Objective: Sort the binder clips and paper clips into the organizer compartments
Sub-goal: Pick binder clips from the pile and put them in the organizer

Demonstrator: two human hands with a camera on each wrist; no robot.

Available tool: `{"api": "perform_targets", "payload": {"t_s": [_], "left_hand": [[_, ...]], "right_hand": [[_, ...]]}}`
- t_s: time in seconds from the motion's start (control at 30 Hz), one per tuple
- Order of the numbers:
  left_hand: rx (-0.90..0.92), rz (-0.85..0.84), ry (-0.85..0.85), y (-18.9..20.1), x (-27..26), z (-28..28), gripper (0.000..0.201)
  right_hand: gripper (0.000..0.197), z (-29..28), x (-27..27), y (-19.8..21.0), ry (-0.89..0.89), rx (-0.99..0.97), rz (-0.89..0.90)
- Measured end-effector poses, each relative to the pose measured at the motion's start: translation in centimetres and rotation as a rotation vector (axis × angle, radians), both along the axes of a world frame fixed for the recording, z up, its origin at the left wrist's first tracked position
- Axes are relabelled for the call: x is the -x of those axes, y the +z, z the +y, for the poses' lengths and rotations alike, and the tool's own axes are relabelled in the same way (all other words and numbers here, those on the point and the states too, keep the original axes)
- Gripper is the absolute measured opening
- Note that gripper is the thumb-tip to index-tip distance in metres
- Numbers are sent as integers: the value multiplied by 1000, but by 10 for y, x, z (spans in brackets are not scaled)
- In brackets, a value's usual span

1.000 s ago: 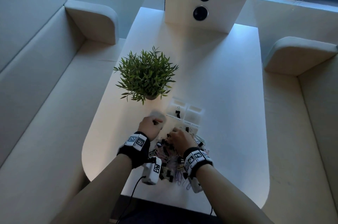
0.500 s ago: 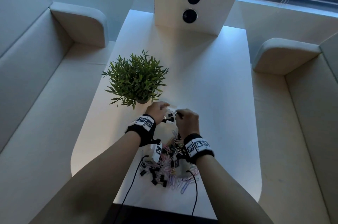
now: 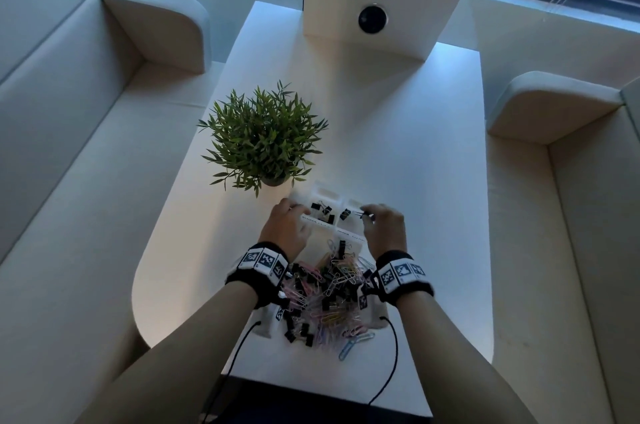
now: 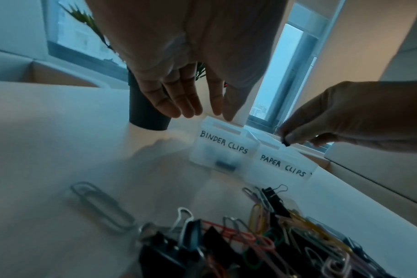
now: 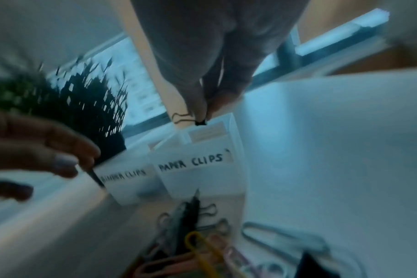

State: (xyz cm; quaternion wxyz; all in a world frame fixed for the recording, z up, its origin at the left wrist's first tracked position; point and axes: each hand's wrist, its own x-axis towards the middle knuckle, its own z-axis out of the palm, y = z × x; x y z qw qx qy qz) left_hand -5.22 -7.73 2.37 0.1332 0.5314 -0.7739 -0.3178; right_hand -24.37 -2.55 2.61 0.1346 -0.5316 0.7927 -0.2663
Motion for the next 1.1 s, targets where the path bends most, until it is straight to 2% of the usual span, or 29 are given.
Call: {"api": "perform_targets", "payload": {"t_s": [0.1, 0.23, 0.63, 0.77, 0.87, 0.97, 1.1], "left_hand": [[-6, -26, 38, -3, 1, 6, 30], [-37, 8, 100, -7, -9, 18, 28], [-56, 48, 148, -12, -18, 25, 25], [-64, 63, 155, -12, -17, 25, 25], [-73, 58, 172, -14, -26, 27, 24], [-84, 38, 178, -15, -35, 30, 25], [-104, 33, 139, -12, -31, 29, 39]], "right_hand": [[20, -17, -8, 4, 139, -55, 25], [27, -32, -20, 6, 239, -275, 156], [21, -46, -21, 10, 250, -459, 152], [23, -42, -15, 10, 319, -472, 198], [24, -39, -4, 15, 265, -439, 196], [5, -42, -4, 27, 218, -284, 116], [23, -50, -35, 31, 322, -290, 72]]}}
